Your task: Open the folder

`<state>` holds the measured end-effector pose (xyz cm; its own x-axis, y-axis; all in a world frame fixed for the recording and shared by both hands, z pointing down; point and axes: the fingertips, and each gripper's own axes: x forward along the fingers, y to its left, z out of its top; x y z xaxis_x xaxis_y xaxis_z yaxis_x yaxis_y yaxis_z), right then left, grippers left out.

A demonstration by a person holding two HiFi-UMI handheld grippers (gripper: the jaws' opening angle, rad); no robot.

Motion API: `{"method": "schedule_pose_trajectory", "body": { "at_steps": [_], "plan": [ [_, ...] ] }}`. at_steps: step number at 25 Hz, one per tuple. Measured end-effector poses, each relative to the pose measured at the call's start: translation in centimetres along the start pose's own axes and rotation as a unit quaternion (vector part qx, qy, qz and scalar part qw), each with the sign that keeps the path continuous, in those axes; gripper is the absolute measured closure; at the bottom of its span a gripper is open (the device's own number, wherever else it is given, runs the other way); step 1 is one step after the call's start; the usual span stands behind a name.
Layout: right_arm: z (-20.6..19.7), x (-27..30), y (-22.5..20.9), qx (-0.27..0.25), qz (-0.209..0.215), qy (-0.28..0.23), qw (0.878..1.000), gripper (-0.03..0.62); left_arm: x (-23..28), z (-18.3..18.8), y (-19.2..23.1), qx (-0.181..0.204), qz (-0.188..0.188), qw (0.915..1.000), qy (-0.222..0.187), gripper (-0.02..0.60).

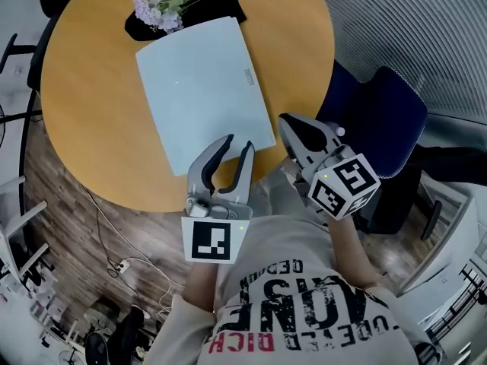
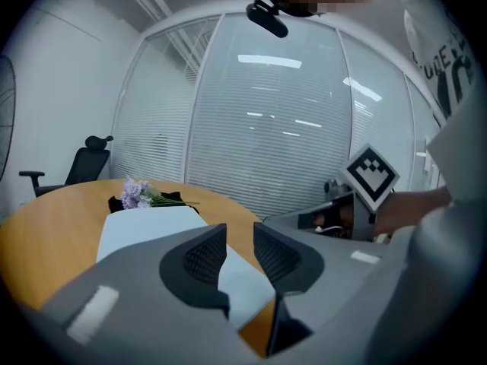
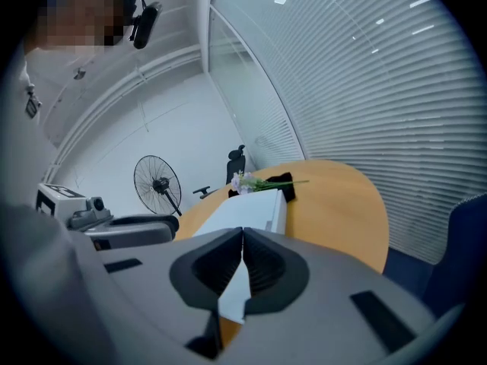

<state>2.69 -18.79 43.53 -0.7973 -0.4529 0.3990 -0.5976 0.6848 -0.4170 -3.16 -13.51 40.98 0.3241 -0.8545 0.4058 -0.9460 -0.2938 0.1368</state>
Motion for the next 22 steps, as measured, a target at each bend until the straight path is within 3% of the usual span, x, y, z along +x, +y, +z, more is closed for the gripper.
{"method": "schedule_pose_trajectory", "body": {
  "at_steps": [4, 9, 15, 19, 22],
  "plan": [
    [-2.6, 0.8, -1.5, 0.02, -0.013, 0.015, 1.0, 0.582, 2.0, -2.4, -1.9, 0.094, -0.028, 0.9944, 0.04, 0.426],
    [-4.9, 1.5, -2.4, 0.039, -0.015, 0.028, 0.999, 0.582, 3.6, -5.2, -3.7, 0.189, -0.049, 0.9771, 0.085, 0.414],
    [-6.7, 1.5, -2.6, 0.069, -0.019, 0.027, 0.997, 0.582, 4.0, -8.3, -4.7, 0.307, -0.072, 0.9388, 0.139, 0.408],
    [-7.4, 1.6, -2.8, 0.09, -0.015, 0.028, 0.995, 0.582, 4.4, -10.0, -4.9, 0.358, -0.079, 0.915, 0.169, 0.408],
    [-7.5, 1.5, -2.9, 0.108, -0.014, 0.024, 0.994, 0.582, 4.6, -10.6, -4.7, 0.377, -0.082, 0.9045, 0.182, 0.408]
  ]
}}
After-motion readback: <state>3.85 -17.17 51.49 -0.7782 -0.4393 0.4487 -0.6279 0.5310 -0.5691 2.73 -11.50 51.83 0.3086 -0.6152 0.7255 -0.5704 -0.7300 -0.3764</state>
